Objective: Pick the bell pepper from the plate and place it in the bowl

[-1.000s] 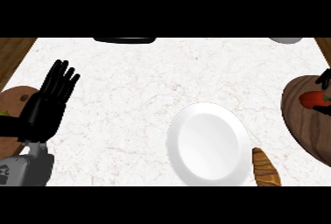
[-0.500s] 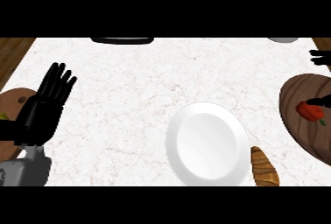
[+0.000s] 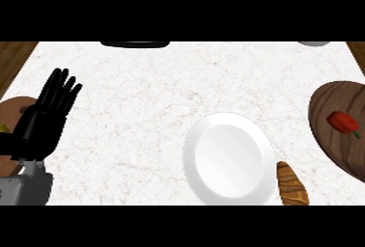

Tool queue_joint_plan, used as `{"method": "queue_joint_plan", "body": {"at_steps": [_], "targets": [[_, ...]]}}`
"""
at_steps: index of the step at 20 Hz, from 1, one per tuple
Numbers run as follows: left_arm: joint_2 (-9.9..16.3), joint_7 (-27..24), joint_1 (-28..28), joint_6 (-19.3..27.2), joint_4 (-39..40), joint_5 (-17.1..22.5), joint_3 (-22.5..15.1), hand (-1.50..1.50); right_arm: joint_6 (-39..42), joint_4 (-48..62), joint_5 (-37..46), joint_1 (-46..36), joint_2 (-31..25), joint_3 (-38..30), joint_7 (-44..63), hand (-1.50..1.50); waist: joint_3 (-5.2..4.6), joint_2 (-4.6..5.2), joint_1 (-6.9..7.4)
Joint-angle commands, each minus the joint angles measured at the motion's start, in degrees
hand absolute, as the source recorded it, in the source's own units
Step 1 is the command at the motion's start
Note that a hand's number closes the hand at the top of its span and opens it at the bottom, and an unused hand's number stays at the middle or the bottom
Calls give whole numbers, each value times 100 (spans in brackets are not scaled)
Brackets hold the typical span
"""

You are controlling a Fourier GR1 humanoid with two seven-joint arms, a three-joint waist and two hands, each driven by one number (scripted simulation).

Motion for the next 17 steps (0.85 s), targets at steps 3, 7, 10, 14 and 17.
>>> {"method": "queue_joint_plan", "body": {"at_steps": [3,7,10,14,17], "targets": [[-107,282,140,83,-307,95,-89,0,578,379,-235,200,-821,-316,145,-150,24,13,85],[-143,-17,-39,89,-46,7,-19,0,895,367,-252,691,-1053,-343,-209,-150,42,60,-60],[-35,-98,150,-95,-62,50,31,0,1060,383,-333,906,-1169,-426,-265,-150,49,41,-20],[-162,4,101,125,-162,-16,-22,0,1455,280,-312,1263,-1232,-391,-470,-150,59,3,-122],[-78,-128,113,29,-5,-6,83,0,1517,172,-303,1396,-1361,-380,-473,-150,62,25,-146]]}}
